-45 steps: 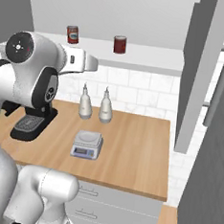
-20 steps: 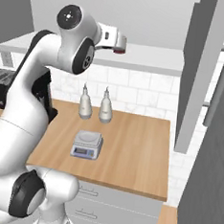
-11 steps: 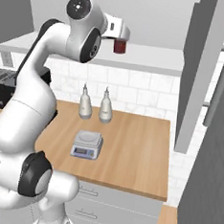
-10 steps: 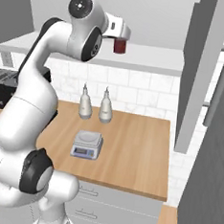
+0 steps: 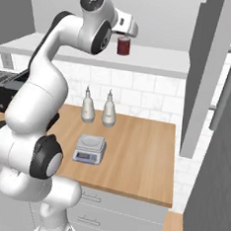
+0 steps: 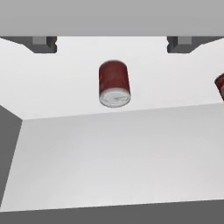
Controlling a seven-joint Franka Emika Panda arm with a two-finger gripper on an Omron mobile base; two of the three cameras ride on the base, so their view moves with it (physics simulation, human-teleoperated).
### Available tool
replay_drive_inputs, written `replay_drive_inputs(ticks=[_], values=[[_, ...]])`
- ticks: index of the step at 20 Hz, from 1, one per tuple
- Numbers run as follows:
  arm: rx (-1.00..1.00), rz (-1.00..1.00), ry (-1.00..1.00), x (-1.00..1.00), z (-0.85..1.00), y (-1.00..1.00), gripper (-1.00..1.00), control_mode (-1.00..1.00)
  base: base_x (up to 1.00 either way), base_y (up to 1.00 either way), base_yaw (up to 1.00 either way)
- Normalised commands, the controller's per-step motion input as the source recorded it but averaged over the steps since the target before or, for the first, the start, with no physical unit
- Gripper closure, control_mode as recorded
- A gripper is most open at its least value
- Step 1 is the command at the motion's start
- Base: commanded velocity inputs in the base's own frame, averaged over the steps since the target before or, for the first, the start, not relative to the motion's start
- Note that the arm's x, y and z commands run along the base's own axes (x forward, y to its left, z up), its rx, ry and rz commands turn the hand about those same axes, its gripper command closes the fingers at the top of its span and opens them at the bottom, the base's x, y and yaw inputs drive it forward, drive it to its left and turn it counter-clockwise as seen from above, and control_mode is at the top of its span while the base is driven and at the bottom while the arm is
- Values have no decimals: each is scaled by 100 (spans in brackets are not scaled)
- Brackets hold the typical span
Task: Pick the canned food and place it on the digital scale for weighing, and close the cabinet.
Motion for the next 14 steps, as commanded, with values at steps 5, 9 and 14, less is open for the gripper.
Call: replay_drive_inputs(ticks=[5, 9, 14], values=[[-2, -5, 2, 53, 0, 0, -100, -100, 0, 0, 0], [0, 0, 6, 55, -3, 0, -100, -100, 0, 0, 0], [0, 0, 3, 56, -21, 0, -100, -100, 0, 0, 0]])
